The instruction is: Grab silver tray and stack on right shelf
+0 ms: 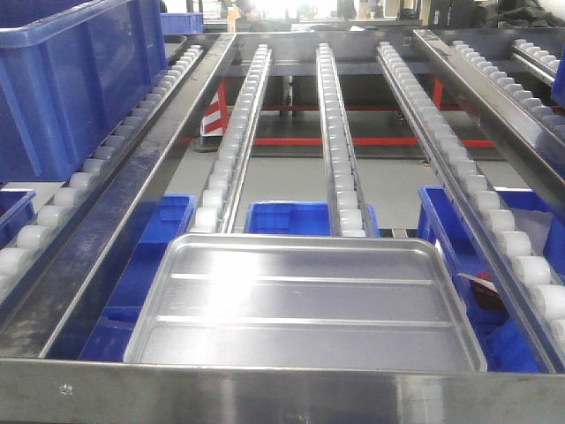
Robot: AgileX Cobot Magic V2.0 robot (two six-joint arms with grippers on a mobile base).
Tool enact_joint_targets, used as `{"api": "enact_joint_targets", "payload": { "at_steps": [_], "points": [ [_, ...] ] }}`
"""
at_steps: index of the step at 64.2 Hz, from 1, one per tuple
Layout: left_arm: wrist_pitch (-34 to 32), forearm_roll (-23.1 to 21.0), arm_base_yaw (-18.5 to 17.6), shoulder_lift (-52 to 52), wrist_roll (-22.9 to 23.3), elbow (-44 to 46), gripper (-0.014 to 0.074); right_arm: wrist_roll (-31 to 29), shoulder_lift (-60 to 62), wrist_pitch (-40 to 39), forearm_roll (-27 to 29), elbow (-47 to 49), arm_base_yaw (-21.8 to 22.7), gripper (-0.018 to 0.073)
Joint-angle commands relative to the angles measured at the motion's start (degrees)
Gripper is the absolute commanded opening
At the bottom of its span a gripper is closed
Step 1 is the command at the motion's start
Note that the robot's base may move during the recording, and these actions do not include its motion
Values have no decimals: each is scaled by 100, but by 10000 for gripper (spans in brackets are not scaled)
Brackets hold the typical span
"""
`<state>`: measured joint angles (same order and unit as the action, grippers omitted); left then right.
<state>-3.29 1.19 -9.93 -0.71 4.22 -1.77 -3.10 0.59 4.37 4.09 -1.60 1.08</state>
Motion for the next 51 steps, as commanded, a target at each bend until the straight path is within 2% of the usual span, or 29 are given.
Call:
{"api": "enact_joint_targets", "payload": {
  "at_steps": [1, 43, 51],
  "points": [
    [-464, -30, -1, -89, 11, -112, -93, -34, 122, -506, -9, 104, -10, 48],
    [-515, -30, -1, -89, 11, -101, -93, -34, 122, -603, -9, 104, -11, 48],
    [-797, -61, -1, -75, 21, 12, -93, -34, 122, -1205, -9, 104, -11, 48]
  ]
}}
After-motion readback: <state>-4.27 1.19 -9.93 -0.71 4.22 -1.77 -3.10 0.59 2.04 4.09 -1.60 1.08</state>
